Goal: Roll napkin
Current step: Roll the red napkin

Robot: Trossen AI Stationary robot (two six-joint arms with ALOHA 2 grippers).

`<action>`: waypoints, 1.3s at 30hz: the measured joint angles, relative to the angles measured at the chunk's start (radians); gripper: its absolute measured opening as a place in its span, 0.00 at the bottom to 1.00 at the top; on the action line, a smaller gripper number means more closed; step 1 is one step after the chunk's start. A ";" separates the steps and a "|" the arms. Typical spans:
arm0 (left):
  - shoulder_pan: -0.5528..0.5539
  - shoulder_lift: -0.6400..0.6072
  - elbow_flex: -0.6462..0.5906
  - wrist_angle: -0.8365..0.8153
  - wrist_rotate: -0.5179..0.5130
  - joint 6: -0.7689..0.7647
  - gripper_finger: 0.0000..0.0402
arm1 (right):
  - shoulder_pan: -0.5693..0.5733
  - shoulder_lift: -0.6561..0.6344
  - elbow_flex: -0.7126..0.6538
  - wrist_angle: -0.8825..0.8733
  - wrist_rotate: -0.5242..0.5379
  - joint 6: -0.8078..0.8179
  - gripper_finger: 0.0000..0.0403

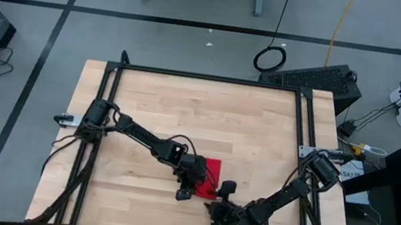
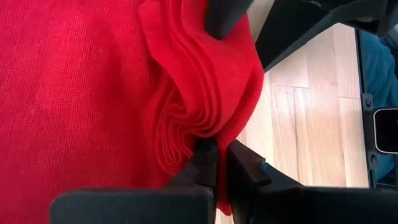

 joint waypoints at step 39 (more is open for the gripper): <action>-0.145 -0.259 -0.003 -0.184 -0.460 0.165 0.56 | -0.180 -0.148 -0.010 -0.259 -0.513 0.332 0.04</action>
